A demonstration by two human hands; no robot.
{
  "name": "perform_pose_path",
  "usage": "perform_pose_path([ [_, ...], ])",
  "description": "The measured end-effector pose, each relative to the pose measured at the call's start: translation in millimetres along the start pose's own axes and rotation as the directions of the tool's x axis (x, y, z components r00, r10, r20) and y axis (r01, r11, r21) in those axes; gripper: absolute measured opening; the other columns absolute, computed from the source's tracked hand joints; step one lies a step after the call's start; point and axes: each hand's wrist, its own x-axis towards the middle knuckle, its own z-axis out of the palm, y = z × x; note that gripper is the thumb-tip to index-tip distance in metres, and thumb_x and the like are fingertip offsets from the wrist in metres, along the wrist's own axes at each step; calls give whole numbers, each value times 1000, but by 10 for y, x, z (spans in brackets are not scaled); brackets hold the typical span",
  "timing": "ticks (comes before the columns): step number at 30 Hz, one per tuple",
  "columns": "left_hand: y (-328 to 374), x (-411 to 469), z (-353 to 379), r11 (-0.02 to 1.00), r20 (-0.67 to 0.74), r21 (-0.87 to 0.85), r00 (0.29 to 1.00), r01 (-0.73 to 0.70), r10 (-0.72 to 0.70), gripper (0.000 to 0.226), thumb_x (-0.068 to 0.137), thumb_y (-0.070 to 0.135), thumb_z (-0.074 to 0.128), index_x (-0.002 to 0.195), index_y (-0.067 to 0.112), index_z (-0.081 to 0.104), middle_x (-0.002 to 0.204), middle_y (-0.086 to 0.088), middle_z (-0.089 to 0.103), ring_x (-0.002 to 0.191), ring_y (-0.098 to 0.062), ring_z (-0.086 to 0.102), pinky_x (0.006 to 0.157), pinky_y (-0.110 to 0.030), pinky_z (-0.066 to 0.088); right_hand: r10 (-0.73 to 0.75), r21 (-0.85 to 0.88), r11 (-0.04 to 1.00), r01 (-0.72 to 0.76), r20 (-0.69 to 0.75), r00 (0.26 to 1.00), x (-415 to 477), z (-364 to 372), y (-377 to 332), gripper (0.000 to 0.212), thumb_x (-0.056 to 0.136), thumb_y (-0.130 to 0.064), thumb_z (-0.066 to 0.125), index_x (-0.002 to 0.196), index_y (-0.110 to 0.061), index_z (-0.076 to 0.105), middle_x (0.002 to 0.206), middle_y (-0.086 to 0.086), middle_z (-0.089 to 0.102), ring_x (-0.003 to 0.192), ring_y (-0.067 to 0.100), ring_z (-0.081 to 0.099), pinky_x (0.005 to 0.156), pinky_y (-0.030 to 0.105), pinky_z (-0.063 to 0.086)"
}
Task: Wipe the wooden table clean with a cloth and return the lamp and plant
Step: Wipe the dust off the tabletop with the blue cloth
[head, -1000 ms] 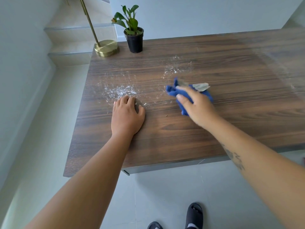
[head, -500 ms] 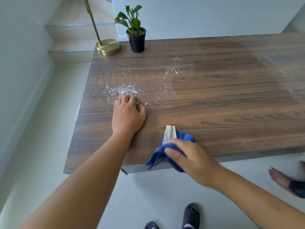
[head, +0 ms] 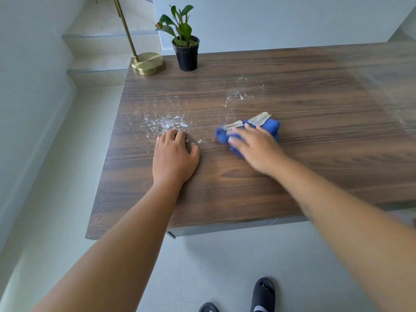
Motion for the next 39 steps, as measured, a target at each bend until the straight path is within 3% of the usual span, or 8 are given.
perform_pose_path([
  [2,1,-1,1,1000,-5,11,1000,0,0,34,87,35,48,112,15,61,119,-2,56,114,-21,44,103,-33,33,-46,-186,982,38,-34,998,-158,199,-43,37,99,-38,46,127,-18,60,140,5,54,137,26,40,110,38,23],
  [9,0,7,-8,999,10,34,1000,2,-3,34,87,33,48,112,14,60,119,-5,56,113,-25,46,101,-36,35,-243,-151,961,233,-50,969,-951,372,-453,35,93,-40,55,117,-21,69,131,0,62,127,26,52,98,41,40],
  [15,8,-9,-31,999,18,39,1000,-11,10,35,89,34,47,114,13,59,121,-6,56,115,-24,45,104,-36,34,-439,-234,864,447,86,894,-1139,234,-227,45,91,-53,51,126,-26,63,138,-1,56,132,21,46,110,40,33],
  [19,11,-1,-29,999,30,45,1000,-5,4,34,89,35,47,114,15,59,123,-4,55,117,-23,43,104,-35,33,-174,-391,902,182,55,983,-852,-35,107,58,85,-70,42,130,-37,58,147,-7,46,142,26,32,116,55,14],
  [23,-11,6,-11,998,40,64,999,-3,1,34,89,37,46,116,19,58,125,0,54,118,-22,44,103,-35,35,-1,-401,916,-21,-54,999,-517,-150,396,57,86,-73,33,132,-44,51,151,-13,38,144,21,22,116,53,11],
  [29,-2,-11,-21,992,88,124,996,13,-24,42,91,37,49,128,20,54,139,0,50,132,-22,39,111,-40,34,37,-363,930,-51,-45,998,144,-199,649,61,85,-76,24,134,-47,45,153,-15,32,145,22,18,116,51,11],
  [33,77,-1,-78,959,114,284,993,3,-36,44,92,38,50,133,22,51,151,-7,40,142,-29,29,115,-46,24,0,-363,932,-2,-4,1000,520,-292,824,66,82,-79,19,135,-47,43,154,-14,31,145,23,17,115,52,12],
  [39,369,240,-70,944,190,313,981,-106,47,58,90,49,38,137,19,52,145,-3,49,134,-24,42,114,-40,28,-69,-347,936,60,-15,997,838,-408,1071,62,81,-79,27,127,-47,53,151,-12,37,142,21,24,113,49,17],
])
